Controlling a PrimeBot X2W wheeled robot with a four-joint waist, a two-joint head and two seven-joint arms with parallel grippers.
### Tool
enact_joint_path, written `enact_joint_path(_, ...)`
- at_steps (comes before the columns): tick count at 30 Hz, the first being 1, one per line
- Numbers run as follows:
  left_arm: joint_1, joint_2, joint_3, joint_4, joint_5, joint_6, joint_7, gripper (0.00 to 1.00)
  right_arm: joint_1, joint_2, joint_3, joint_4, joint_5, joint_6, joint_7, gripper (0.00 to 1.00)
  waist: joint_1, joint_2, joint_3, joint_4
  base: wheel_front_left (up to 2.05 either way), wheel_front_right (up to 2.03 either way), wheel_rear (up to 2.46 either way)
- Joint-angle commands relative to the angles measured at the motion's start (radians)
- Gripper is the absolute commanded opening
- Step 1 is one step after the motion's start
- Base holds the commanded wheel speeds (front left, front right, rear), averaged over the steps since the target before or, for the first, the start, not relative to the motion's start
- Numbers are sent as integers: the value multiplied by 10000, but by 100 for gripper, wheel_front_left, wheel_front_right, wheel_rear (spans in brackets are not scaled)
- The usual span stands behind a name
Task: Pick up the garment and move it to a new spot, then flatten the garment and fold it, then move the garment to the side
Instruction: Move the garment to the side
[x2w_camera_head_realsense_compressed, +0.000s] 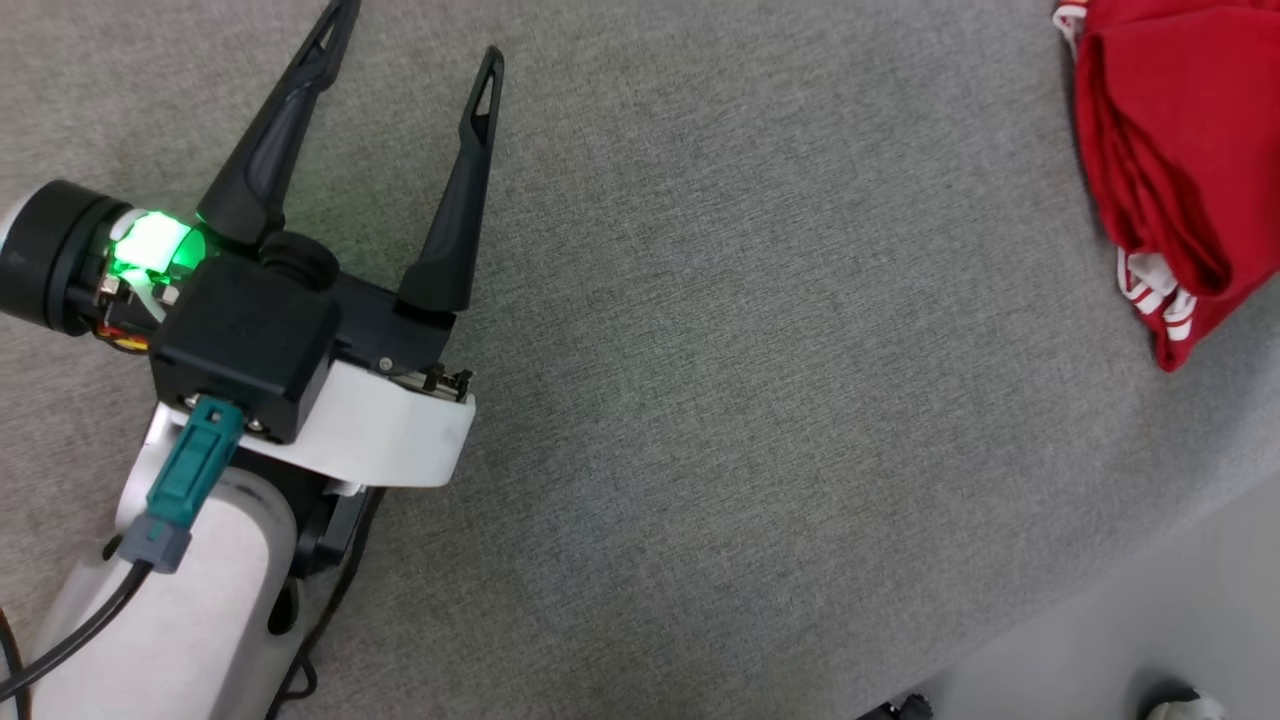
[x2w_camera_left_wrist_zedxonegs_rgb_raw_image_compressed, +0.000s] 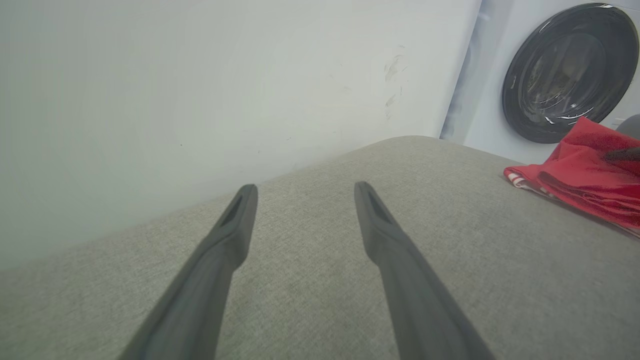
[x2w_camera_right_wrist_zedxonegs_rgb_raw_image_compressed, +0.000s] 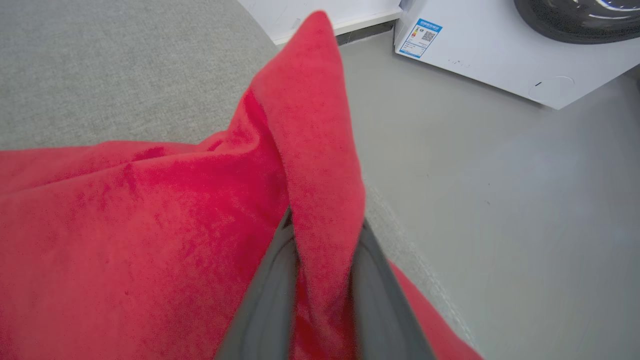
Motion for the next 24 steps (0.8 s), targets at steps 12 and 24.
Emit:
enact_joint_path(12,507,-240,-14,493,-339,225,-623,100,-321,-497,567,1482,-598,-6,-2011,100,-2,0,-1018,172,0,0,0)
enact_joint_path(24,3153,-983,342,1949,-1531,991,-2172,100,1946,-1161,2280,-157,-240,-6,-1695,100,-2,0,-4317,1500,0,0,0)
